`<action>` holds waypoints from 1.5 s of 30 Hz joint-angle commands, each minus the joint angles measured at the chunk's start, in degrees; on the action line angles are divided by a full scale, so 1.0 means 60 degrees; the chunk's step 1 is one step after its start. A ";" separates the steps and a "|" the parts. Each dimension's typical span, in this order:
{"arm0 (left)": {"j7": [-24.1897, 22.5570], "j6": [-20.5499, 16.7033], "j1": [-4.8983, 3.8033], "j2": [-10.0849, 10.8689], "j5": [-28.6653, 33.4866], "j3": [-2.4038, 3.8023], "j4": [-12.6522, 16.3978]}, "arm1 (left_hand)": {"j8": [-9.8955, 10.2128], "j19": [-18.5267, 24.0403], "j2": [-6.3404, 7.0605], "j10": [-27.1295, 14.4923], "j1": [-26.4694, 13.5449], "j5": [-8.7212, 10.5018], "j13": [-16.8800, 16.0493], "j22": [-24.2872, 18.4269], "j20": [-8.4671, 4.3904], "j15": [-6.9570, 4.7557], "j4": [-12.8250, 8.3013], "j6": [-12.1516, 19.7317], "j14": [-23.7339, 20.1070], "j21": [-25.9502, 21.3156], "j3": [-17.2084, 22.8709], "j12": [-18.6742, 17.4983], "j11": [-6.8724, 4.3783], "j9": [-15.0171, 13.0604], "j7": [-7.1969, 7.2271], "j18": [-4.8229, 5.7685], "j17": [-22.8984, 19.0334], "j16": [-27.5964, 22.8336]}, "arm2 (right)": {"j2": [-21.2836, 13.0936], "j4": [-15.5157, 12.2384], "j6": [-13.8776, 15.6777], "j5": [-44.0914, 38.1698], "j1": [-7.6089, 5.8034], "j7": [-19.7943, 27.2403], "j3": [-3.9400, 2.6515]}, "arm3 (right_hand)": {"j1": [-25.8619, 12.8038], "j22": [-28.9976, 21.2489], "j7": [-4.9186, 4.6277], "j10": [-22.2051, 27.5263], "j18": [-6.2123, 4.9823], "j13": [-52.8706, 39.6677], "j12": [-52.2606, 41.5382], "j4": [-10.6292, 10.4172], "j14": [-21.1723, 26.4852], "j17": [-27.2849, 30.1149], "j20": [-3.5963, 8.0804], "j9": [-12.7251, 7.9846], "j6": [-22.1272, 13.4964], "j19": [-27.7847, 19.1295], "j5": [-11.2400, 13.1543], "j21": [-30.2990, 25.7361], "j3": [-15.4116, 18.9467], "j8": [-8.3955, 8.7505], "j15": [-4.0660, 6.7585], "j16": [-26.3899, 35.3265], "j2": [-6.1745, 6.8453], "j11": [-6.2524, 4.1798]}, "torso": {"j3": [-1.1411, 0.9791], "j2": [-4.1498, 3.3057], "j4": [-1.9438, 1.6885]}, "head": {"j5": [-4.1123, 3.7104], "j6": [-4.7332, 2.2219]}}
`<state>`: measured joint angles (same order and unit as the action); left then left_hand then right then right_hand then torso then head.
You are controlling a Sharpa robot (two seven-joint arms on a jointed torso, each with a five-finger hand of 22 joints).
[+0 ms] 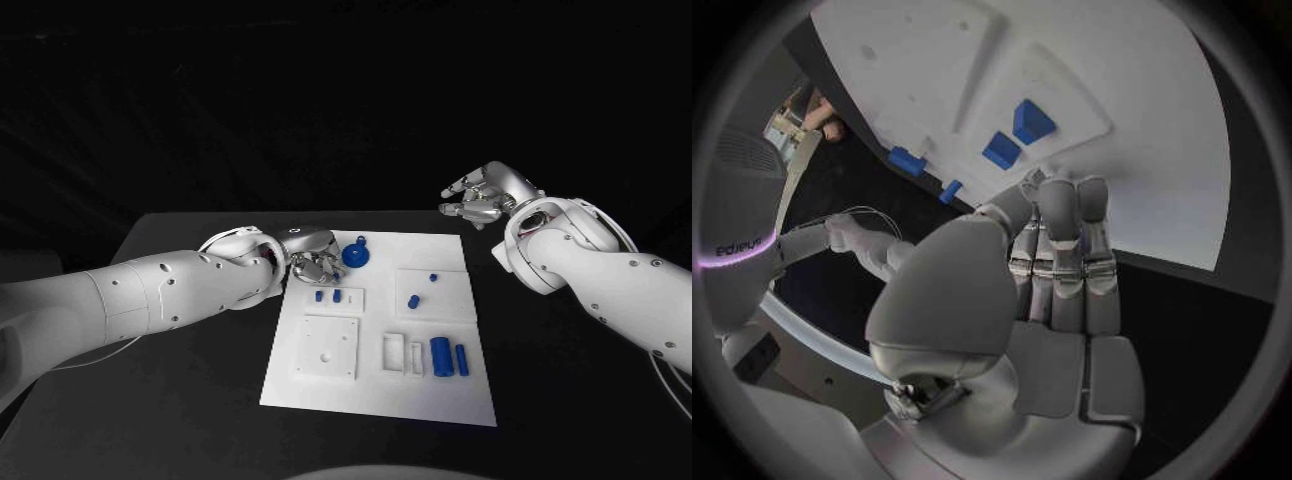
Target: Assemble the parts on the task board
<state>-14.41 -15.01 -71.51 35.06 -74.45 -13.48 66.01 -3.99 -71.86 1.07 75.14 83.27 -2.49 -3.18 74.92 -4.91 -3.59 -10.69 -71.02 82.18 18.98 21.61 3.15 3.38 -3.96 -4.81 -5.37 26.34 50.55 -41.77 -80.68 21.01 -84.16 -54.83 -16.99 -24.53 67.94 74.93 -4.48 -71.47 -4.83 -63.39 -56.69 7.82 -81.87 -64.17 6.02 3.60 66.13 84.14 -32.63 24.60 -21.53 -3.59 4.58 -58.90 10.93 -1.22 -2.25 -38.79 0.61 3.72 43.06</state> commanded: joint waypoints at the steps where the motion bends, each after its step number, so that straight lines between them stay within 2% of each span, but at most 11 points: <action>1: 0.0285 0.0396 0.0085 0.0020 -0.0415 -0.0050 -0.0077 | 0.0043 0.0077 -0.0108 0.0523 -0.0010 -0.0067 -0.0048 0.0196 0.0011 -0.0014 -0.0029 -0.0025 -0.0026 0.0030 0.0034 0.0041 -0.0317 0.0019 -0.0004 -0.0064 0.0016 -0.0033 | 0.0000 -0.0016 -0.0158 -0.0099 0.0005 0.0010 -0.0005 | -0.0005 0.0405 0.0011 0.0039 -0.0092 0.0009 -0.0026 0.0040 0.0059 0.0002 -0.0024 0.0012 0.0080 0.0275 0.0014 -0.0018 -0.0012 0.0005 0.0025 0.0038 -0.0075 -0.0023 | 0.0002 0.0002 -0.0001 | 0.0008 0.0002; 22: 0.0184 -0.0075 0.0091 0.0200 -0.0351 -0.0047 0.0007 | 0.0042 0.0065 -0.0102 0.0544 -0.0014 -0.0067 -0.0048 0.0191 0.0009 -0.0019 -0.0037 -0.0053 -0.0007 0.0049 0.0041 0.0041 -0.0324 0.0022 0.0005 -0.0070 0.0031 -0.0014 | -0.0003 0.0004 -0.0169 -0.0094 0.0006 0.0012 -0.0005 | 0.0005 0.0405 0.0014 0.0041 -0.0091 0.0007 -0.0033 0.0050 0.0057 -0.0005 -0.0023 0.0013 0.0093 0.0274 0.0019 -0.0022 -0.0035 0.0005 0.0026 0.0032 -0.0075 -0.0026 | 0.0006 0.0000 -0.0002 | 0.0018 0.0026; 45: 0.0074 0.0088 0.0091 0.0145 -0.0068 -0.0048 0.0106 | 0.0046 0.0058 -0.0100 0.0542 -0.0041 -0.0066 -0.0047 0.0183 0.0010 -0.0020 -0.0022 -0.0049 -0.0011 0.0039 0.0047 0.0039 -0.0326 0.0024 0.0002 -0.0066 0.0039 -0.0010 | 0.0007 0.0025 -0.0192 -0.0081 0.0007 0.0004 -0.0005 | 0.0005 0.0405 0.0014 0.0041 -0.0091 0.0007 -0.0033 0.0050 0.0057 -0.0005 -0.0023 0.0013 0.0093 0.0274 0.0019 -0.0022 -0.0035 0.0005 0.0026 0.0032 -0.0075 -0.0026 | -0.0006 0.0001 0.0009 | 0.0023 0.0052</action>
<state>-13.85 -15.77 -71.33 36.16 -75.38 -13.64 66.24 -3.93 -71.87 0.91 75.15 83.23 -2.69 -3.26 74.94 -4.90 -3.47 -11.07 -70.87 82.29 18.97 21.81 3.21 3.37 -3.77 -4.66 -4.89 26.49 50.54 -41.77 -80.51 20.53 -84.17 -54.83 -17.06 -24.54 67.94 74.93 -4.29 -71.47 -4.83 -63.40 -56.69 7.99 -81.87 -64.18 6.02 3.60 66.32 84.14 -32.63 24.61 -21.69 -3.59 4.58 -58.90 10.93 -1.22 -2.27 -38.79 0.64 3.82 43.40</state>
